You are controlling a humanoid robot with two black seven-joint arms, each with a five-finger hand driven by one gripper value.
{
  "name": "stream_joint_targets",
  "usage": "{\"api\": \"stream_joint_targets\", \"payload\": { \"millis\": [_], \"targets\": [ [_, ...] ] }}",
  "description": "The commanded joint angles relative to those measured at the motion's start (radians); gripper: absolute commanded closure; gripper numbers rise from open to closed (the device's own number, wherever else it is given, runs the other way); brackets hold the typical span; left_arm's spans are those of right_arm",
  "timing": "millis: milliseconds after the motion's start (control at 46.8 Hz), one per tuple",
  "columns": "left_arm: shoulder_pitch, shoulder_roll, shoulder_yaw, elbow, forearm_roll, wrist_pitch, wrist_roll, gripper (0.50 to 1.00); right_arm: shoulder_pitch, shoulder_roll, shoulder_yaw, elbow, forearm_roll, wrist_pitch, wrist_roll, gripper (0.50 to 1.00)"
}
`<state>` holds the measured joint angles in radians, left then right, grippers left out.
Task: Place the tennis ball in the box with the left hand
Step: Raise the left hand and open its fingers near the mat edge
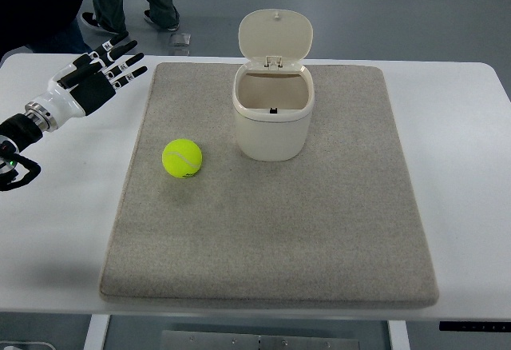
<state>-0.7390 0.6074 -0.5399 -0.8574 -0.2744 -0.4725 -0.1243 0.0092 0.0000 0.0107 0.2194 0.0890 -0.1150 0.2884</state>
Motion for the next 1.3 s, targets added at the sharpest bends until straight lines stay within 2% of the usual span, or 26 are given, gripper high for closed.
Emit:
{"api": "stream_joint_targets", "payload": {
  "millis": [0,385,684,834,1283],
  "targets": [
    [0.0,0.0,0.0,0.0,0.0,0.0,0.0,0.508,0.0,0.0,0.0,0.0,0.0,0.0,0.0,0.562],
    [-0.028,-0.018,-0.014,0.037,-0.017,0.003,0.0,0.508,0.0,0.0,0.0,0.0,0.0,0.0,0.0,0.562],
    [-0.083,-0.109,-0.022,0.227,-0.002,0.018,-0.008,0.506,0.0,0.0,0.0,0.0,0.0,0.0,0.0,0.562],
    [-0.088,-0.126,-0.009,0.244,0.009,0.008,-0.008,0.508,0.0,0.0,0.0,0.0,0.0,0.0,0.0,0.562],
    [-0.086,-0.069,-0.022,0.236,0.412,-0.037,-0.009,0.506,0.0,0.0,0.0,0.0,0.0,0.0,0.0,0.562]
  ]
}}
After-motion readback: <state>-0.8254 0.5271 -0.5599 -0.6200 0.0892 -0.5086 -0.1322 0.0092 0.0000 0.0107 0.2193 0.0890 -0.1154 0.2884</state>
